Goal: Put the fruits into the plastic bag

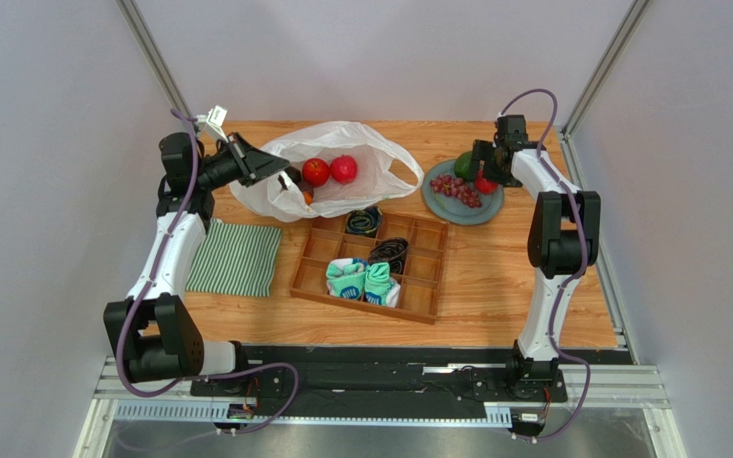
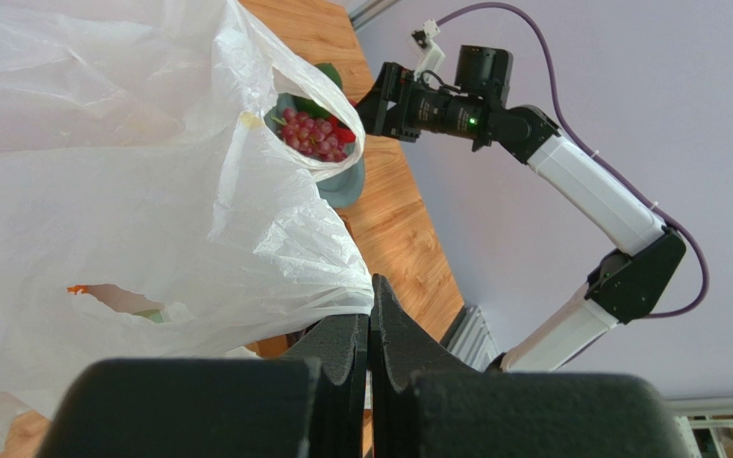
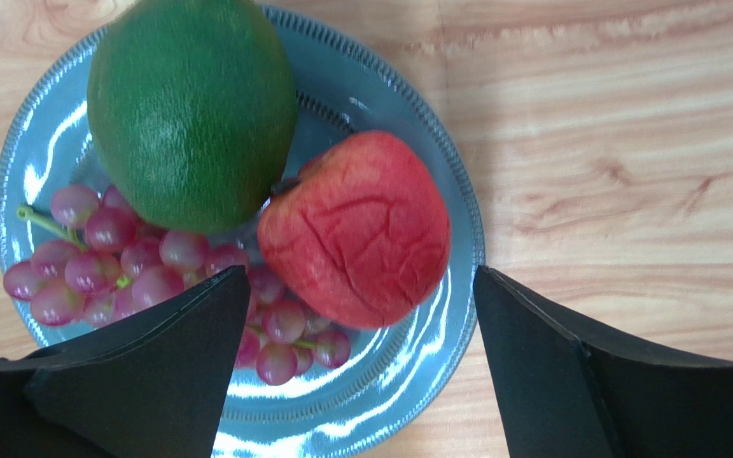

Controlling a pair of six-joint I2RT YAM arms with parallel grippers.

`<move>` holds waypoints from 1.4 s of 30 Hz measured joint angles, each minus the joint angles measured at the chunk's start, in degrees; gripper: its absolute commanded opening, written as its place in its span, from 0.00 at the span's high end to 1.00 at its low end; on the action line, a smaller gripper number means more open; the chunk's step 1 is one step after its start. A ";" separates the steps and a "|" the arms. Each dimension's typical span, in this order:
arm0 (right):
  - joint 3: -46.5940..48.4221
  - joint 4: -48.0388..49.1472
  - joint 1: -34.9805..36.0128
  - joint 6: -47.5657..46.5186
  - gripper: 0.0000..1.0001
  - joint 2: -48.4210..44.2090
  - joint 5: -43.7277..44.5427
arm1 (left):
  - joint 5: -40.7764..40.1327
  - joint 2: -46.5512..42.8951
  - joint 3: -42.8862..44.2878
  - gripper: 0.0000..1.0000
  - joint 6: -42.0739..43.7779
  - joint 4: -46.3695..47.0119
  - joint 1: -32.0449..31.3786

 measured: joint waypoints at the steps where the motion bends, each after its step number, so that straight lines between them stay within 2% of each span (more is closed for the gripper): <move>1: 0.85 0.02 -0.04 -0.26 0.10 0.72 0.02 | 0.00 0.00 0.00 1.00 0.00 0.00 0.00; 8: 3.87 -0.07 -0.17 -1.46 0.16 4.07 1.05 | 0.00 0.00 0.00 1.00 0.00 -0.31 0.00; 12: 3.87 -0.42 -0.17 -2.08 0.34 4.85 1.33 | 0.00 0.00 0.00 1.00 0.02 -0.35 0.00; 15: 3.87 -0.44 -0.17 -2.47 0.43 4.90 1.53 | 0.00 0.00 0.00 1.00 0.02 -0.37 0.00; 27: 1.75 0.74 -0.11 -2.64 0.55 3.85 1.92 | 0.00 0.00 0.00 1.00 0.00 -0.37 0.00; 35: -7.87 1.75 -0.11 -1.70 0.58 -5.25 3.56 | 0.02 0.00 0.00 1.00 -0.02 -0.31 0.00; 42: -16.39 5.53 3.63 1.92 0.59 -21.03 0.81 | 0.02 0.00 0.00 1.00 -0.04 -0.20 0.02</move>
